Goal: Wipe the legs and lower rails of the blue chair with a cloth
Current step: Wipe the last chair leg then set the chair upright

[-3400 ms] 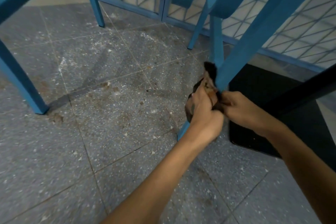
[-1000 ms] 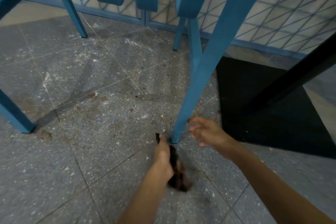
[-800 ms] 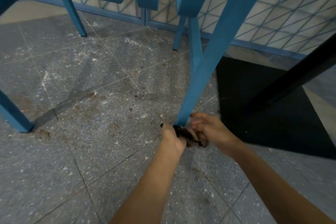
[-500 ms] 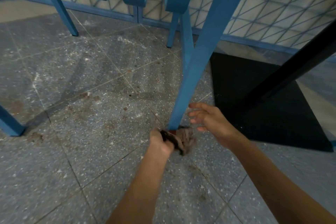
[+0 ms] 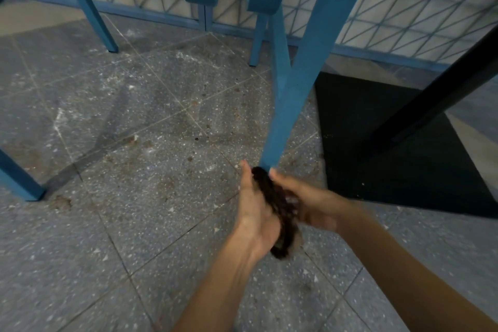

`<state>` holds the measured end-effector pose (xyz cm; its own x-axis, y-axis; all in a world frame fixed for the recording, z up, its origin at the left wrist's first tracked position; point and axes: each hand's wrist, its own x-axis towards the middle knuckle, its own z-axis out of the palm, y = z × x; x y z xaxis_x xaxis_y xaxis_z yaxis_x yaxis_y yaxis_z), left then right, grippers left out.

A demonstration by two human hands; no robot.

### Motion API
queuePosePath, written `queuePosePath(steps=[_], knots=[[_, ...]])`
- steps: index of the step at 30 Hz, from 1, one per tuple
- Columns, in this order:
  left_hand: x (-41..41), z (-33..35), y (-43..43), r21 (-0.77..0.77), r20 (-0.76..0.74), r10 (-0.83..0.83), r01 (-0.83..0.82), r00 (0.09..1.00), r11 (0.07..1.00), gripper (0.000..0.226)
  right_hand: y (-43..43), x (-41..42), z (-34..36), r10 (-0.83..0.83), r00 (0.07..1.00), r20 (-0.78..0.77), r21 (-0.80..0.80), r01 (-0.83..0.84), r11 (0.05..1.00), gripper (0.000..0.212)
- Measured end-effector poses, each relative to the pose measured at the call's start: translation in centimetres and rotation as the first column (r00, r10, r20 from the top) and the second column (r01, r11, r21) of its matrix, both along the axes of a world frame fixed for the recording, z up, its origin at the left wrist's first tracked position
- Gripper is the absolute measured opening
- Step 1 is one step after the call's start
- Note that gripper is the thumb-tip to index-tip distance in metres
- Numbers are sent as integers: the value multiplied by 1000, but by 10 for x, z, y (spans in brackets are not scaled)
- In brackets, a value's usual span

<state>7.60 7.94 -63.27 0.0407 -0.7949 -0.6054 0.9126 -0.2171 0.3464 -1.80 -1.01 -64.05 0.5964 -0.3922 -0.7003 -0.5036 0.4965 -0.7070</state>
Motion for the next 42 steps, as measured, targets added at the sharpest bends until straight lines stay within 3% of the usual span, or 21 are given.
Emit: queuePosePath(steps=[3, 5, 7, 8, 9, 10, 11, 14, 16, 18, 20, 22, 24, 26, 28, 32, 34, 38, 42], knots=[[23, 3, -1, 12, 175, -218, 219, 960, 976, 76, -3, -14, -15, -39, 998, 52, 69, 36, 997, 51], [53, -3, 2, 141, 442, -373, 348, 816, 927, 63, -11, -21, -28, -160, 986, 36, 126, 154, 980, 53], [85, -8, 6, 277, 627, -411, 304, 661, 912, 49, -9, -23, -36, -383, 922, 55, 290, 352, 890, 57], [98, -9, 6, 315, 679, -401, 250, 615, 916, 41, -6, -22, -40, -475, 877, 70, 343, 426, 837, 49], [106, -10, 5, 331, 707, -389, 209, 591, 920, 36, 1, -19, -42, -549, 833, 68, 371, 490, 789, 28], [112, -10, 3, 334, 714, -375, 183, 591, 925, 33, 9, -12, -44, -607, 793, 55, 360, 551, 753, 18], [114, -9, 1, 332, 716, -368, 174, 593, 927, 31, 16, -4, -46, -634, 773, 26, 344, 588, 732, 34], [108, -10, -4, 302, 731, -364, 205, 577, 931, 26, 37, 35, -43, -652, 758, -29, 238, 638, 732, 37], [99, -9, -9, 250, 746, -332, 220, 578, 943, 23, 37, 52, -41, -662, 749, -34, 174, 657, 734, 52], [94, -6, -13, 199, 754, -276, 192, 596, 961, 22, 35, 60, -36, -654, 757, 11, 157, 644, 748, 62], [94, -5, -14, 162, 759, -209, 132, 617, 978, 22, 34, 59, -25, -619, 781, 82, 108, 610, 785, 56], [100, -4, -13, 151, 773, -179, 96, 609, 984, 22, 31, 57, -9, -590, 790, 169, 0, 599, 801, 39], [107, -1, -9, 164, 786, -180, 81, 592, 983, 23, 28, 53, 8, -518, 827, 220, -256, 561, 787, 36], [116, 2, -7, 160, 785, -167, 65, 597, 985, 21, 19, 50, 20, -390, 916, 92, -660, 349, 665, 52], [122, 5, -3, 155, 786, -162, 64, 597, 986, 21, 17, 48, 23, -333, 936, -109, -863, 77, 500, 64], [123, 5, 1, 149, 801, -147, 45, 580, 988, 20, 26, 57, 4, -332, 943, -30, -813, 170, 557, 47], [120, 4, 1, 163, 804, -165, 55, 572, 985, 19, 29, 58, -19, -328, 942, -64, -777, 159, 609, 44], [115, 5, 0, 172, 795, -190, 87, 576, 981, 16, 29, 53, -61, -276, 944, -182, -625, 106, 774, 54], [117, 9, -1, 169, 801, -183, 77, 570, 983, 17, 21, 51, -58, -283, 949, -135, -619, 142, 773, 59]])
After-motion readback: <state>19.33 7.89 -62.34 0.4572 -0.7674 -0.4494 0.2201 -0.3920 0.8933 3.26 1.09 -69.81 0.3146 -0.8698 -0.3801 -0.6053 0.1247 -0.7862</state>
